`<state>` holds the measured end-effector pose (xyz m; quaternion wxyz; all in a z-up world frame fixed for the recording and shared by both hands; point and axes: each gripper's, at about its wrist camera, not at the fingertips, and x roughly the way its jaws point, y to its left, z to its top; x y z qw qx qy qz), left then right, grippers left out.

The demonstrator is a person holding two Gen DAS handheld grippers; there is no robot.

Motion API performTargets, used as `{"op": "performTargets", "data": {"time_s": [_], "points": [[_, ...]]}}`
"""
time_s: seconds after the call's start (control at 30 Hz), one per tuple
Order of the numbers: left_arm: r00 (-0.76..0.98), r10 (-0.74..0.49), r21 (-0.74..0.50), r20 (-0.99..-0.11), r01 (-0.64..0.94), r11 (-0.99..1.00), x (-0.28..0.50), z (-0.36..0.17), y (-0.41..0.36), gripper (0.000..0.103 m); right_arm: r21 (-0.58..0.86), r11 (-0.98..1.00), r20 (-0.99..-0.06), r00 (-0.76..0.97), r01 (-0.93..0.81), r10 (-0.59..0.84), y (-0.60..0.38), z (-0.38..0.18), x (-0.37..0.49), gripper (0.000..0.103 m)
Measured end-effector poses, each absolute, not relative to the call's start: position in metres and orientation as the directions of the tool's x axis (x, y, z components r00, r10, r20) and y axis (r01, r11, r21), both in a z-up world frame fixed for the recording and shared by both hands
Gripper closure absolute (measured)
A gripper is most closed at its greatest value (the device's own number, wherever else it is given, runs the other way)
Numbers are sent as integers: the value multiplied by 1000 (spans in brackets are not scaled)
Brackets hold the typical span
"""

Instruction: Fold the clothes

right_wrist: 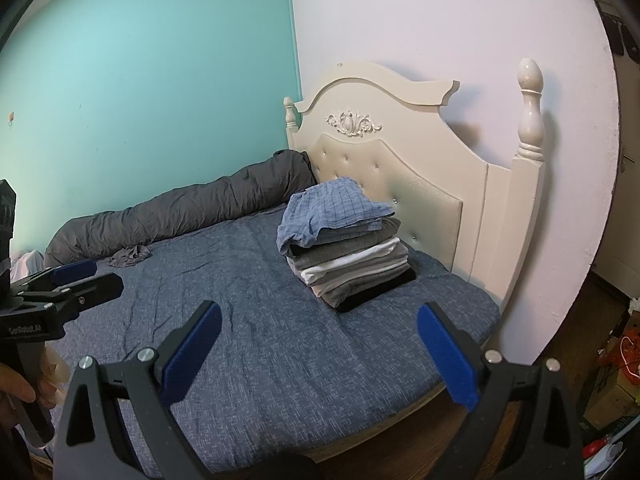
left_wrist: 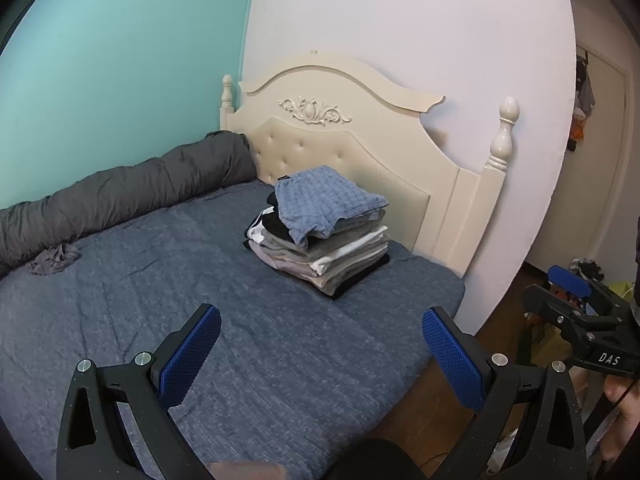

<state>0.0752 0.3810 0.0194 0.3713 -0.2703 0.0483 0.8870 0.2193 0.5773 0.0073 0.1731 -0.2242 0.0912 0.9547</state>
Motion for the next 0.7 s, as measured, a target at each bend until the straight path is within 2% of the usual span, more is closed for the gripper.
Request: {"op": "performTargets", "data": {"time_s": [0.7], "points": [[-581, 635, -114, -509, -686, -719, 78, 18, 380, 0, 103, -924, -468, -838, -369, 283, 577, 5, 216, 4]]}}
